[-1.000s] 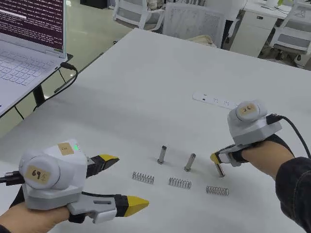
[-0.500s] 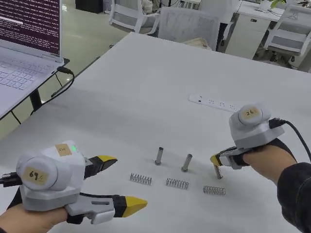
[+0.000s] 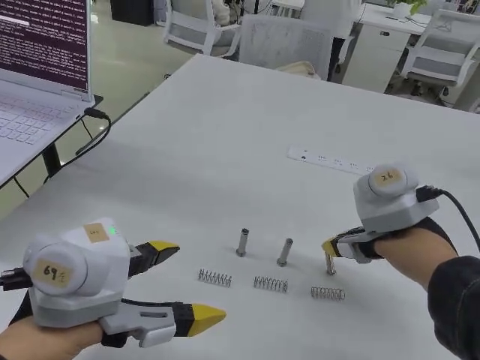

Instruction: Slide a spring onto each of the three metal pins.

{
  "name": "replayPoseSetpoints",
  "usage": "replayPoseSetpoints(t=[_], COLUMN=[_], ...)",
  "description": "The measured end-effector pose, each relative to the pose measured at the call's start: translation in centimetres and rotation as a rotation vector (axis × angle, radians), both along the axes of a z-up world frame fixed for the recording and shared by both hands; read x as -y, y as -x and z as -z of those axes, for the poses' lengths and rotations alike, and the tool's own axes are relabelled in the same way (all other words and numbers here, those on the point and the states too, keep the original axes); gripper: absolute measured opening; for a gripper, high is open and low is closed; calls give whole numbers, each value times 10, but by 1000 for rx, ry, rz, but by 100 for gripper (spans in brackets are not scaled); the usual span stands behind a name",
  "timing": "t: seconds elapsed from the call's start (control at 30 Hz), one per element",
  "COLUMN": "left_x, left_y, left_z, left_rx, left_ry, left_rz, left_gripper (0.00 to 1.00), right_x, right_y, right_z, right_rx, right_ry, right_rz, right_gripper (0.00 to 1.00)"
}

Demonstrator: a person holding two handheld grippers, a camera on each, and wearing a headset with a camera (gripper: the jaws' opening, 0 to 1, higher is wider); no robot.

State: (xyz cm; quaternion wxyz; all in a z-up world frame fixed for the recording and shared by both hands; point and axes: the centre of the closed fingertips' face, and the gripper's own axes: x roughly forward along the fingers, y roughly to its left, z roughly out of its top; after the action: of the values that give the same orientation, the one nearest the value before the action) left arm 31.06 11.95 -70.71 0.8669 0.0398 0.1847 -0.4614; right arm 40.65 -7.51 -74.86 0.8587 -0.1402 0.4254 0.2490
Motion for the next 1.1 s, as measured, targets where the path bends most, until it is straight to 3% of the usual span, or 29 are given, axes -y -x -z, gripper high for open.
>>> replayPoseSetpoints(t=[0.67,1.1], left_x=[1,2], left_y=[1,2], left_z=[-1,-1], left_rx=[1,2], left_ry=[-9,-17], left_rz=[8,13], left_gripper=[68,68], right_x=[-2,-4], right_y=[1,2], right_z=[-3,-4], right_rx=[69,83], right_ry=[-49,-68], right_rz=[12,18], right_gripper=[5,5])
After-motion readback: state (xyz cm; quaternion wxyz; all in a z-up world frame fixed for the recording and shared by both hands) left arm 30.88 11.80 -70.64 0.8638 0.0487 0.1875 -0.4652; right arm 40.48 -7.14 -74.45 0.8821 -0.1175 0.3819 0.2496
